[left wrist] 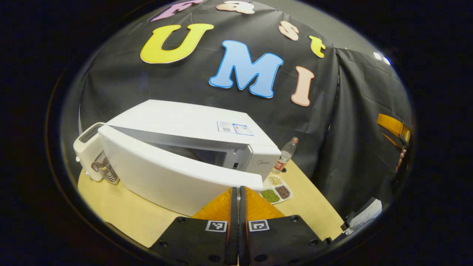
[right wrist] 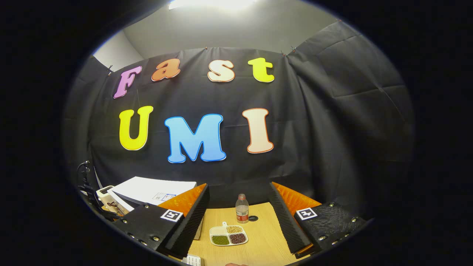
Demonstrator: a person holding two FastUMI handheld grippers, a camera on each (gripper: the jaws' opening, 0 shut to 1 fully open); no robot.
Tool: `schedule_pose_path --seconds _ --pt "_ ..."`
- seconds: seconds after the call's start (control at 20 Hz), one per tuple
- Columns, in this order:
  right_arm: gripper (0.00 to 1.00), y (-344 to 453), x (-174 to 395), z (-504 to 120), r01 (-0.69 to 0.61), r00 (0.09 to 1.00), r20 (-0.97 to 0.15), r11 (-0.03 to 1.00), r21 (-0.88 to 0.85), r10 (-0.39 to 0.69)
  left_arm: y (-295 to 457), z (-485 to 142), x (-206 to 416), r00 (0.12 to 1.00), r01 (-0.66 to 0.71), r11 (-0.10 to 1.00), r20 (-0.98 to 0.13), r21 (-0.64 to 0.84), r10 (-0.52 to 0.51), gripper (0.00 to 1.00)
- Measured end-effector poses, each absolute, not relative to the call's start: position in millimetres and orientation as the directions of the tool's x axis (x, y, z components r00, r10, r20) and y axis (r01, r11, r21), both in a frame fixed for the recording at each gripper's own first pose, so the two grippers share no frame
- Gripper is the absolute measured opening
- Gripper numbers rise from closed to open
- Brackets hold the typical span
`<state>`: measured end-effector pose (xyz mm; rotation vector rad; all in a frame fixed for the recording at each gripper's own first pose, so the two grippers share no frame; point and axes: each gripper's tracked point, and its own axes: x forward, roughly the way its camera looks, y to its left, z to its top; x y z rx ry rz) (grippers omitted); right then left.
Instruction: Open the microwave oven with the left hand, put the food in, and close the microwave oven.
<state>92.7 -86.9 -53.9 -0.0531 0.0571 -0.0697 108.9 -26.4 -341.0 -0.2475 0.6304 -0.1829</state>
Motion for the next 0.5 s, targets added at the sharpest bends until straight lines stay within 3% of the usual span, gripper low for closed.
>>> schedule_pose_path --seconds 0.5 --pt "0.96 -93.4 97.6 -57.0 0.071 0.995 -0.061 0.995 -0.067 -0.075 -31.0 -342.6 152.1 0.812 0.104 0.958 -0.534 -0.266 -0.237 0.07"
